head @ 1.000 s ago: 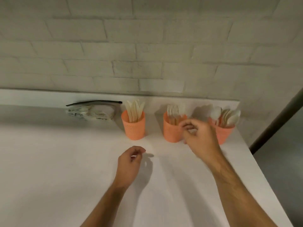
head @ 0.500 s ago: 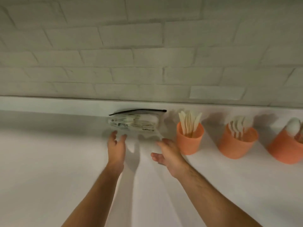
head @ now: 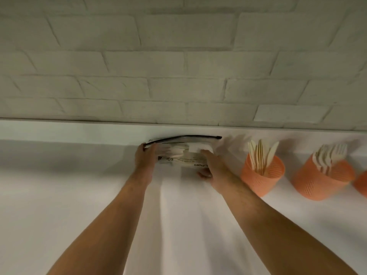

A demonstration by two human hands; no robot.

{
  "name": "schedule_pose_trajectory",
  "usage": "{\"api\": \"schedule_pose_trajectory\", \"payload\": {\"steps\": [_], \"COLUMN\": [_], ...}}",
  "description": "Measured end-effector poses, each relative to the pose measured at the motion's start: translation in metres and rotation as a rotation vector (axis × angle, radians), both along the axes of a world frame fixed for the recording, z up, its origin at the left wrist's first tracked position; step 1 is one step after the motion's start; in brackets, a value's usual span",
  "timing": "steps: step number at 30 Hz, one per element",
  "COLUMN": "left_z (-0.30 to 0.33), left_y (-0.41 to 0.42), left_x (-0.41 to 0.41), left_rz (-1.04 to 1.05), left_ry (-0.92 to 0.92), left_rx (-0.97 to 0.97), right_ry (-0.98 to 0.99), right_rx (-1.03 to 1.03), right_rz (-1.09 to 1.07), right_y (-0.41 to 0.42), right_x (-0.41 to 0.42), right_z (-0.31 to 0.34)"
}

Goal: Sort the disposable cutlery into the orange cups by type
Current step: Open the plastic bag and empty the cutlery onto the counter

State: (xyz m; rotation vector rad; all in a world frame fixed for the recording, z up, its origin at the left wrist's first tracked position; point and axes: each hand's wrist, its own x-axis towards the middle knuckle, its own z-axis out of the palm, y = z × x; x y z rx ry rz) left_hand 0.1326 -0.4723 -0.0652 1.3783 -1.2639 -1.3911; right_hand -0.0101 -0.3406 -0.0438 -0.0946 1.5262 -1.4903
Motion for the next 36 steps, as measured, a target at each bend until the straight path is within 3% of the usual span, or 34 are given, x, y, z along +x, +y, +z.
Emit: {"api": "schedule_pose_trajectory", "payload": {"steps": [3,5,9,16,21,30,33,36], "left_z": [-0.008,-0.010,0.005,0.049,0.063,0.055,0.058,0.075], "left_y": [0.005,0.013,0.053,0.172,0.256,0.379,0.404,0.421], "left_x": [0.009,0.015,0.028,0.040,0.015,-0.077,-0.098,-0.111], "left_rz": [0.029,0.053,0.074,-0.013,-0.096,-0.310,-0.406,-0.332], "left_ry": [0.059,0.137,0.344,0.471,0.359,0.162,-0.012,-0.297], "left_rx": [0.055,0.099,0.067,0.007,0.007,0.036,-0.017,-0.239], "right_ry": [-0.187,-0.206,-0.051,0.154,0.219,0.178,0.371,0.554], "right_rx": [-0.052,-0.040,-0.081,-0.253,-0.334,-0.248,-0.159,-0.182], "right_rz": [0.032,0.065,0.122,0.145,0.135,0.149,0.032,-0.099], "right_y": [0.010,0.020,0.055,0.160,0.249,0.386,0.413,0.432], "right_x": [0.006,0.011,0.029,0.020,-0.028,-0.133,-0.157,-0.173], "right_z": [0.011,0.017,0.024,0.041,0.037,0.030,0.031,0.034]}}
